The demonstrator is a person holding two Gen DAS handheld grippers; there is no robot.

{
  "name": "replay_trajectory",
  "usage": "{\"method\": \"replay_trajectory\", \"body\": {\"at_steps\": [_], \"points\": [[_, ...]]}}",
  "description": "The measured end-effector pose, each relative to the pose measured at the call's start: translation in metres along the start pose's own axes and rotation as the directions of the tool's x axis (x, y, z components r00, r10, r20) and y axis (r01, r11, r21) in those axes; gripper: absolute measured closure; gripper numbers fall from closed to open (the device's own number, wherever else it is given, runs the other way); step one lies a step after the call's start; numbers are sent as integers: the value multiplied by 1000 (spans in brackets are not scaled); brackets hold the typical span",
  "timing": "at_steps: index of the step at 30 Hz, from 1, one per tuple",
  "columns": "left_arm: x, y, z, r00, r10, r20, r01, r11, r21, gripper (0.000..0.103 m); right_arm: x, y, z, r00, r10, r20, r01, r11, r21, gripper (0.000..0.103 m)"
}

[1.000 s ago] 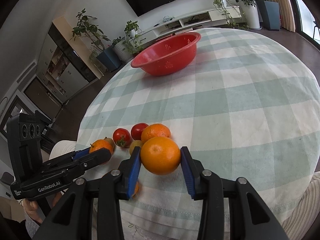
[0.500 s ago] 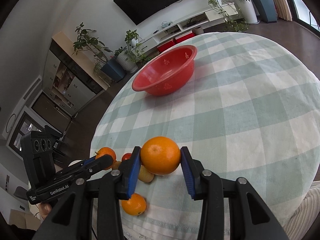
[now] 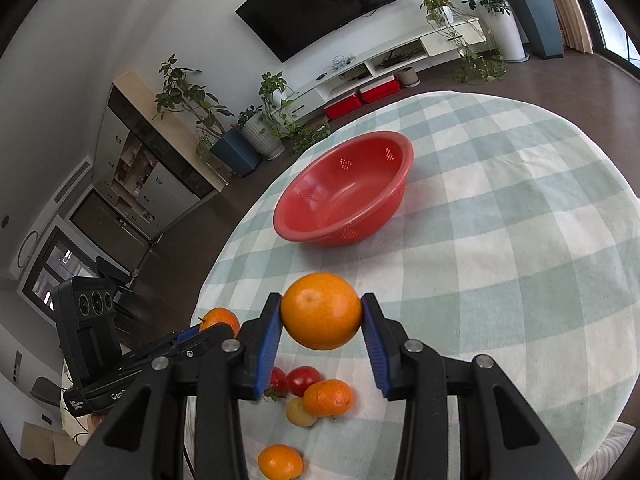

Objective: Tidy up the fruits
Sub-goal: 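Lift both held oranges up off the tablecloth, then carry both held oranges over the red bowl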

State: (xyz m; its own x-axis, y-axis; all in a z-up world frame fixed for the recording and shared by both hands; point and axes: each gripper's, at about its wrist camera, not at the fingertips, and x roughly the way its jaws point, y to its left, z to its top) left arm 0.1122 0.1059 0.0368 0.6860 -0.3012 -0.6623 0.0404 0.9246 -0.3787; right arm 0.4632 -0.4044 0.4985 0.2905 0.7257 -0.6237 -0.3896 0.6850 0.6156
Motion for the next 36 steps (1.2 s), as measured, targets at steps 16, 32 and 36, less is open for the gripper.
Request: {"method": "replay_trajectory", "body": {"at_steps": [16, 32, 36], "points": [[16, 11, 34, 1000, 2, 0, -2, 1000, -19, 67, 26, -5, 33, 1000, -7, -11, 7, 1000, -17, 61], [28, 8, 51, 1000, 4, -4, -4, 1000, -6, 67, 41, -9, 46, 1000, -6, -24, 5, 1000, -18, 61], [31, 7, 56, 1000, 3, -5, -3, 1000, -5, 67, 45, -9, 49, 1000, -7, -26, 7, 1000, -19, 61]]}}
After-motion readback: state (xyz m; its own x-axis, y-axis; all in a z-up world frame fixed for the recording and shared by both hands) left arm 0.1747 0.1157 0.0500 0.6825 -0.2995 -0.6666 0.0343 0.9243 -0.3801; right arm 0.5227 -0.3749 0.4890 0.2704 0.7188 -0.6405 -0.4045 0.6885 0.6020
